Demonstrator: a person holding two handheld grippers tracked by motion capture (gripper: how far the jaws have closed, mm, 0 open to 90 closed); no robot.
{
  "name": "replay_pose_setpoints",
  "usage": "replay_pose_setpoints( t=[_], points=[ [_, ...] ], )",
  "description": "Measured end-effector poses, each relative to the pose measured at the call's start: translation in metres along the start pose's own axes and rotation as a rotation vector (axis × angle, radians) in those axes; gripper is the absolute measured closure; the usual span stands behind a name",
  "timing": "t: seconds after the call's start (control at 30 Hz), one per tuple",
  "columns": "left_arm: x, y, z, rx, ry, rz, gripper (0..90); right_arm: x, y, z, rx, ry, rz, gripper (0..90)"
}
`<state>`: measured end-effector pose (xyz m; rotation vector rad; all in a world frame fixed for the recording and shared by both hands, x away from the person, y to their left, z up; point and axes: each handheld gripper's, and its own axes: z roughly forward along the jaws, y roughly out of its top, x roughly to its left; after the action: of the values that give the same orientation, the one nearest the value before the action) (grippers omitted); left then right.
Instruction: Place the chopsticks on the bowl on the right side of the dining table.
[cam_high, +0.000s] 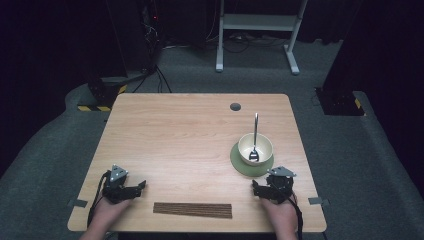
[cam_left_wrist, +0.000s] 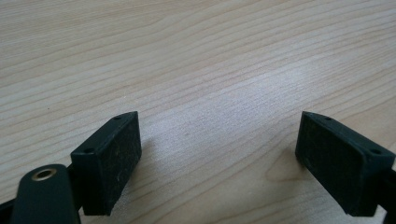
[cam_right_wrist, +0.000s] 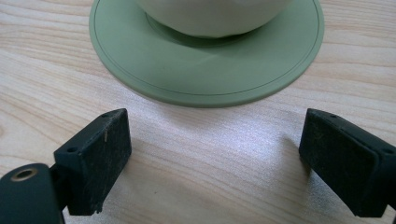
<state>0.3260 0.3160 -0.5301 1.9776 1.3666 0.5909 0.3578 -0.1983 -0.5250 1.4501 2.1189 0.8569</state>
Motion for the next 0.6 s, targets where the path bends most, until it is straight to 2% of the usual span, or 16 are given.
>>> replay_pose_setpoints(
  t=[0.13, 0.23, 0.33, 0.6],
  points=[
    [0.0, 0.001, 0.001, 0.004, 0.0, -0.003, 13.1, -0.002, -0.001, -0.002, -0.006, 0.016, -0.001, 10.3],
    [0.0, 0.001, 0.002, 0.006, 0.0, -0.004, 12.0, -0.003, -0.002, -0.003, -0.011, 0.028, 0.016, 10.9],
    [0.0, 0.001, 0.002, 0.009, 0.004, -0.007, 11.2, -0.002, -0.002, -0.005, -0.021, 0.036, 0.001, 11.0],
    [-0.001, 0.002, 0.004, 0.033, 0.011, -0.016, 1.1, 0.01, -0.001, -0.015, -0.06, 0.062, -0.036, 12.1]
  ],
)
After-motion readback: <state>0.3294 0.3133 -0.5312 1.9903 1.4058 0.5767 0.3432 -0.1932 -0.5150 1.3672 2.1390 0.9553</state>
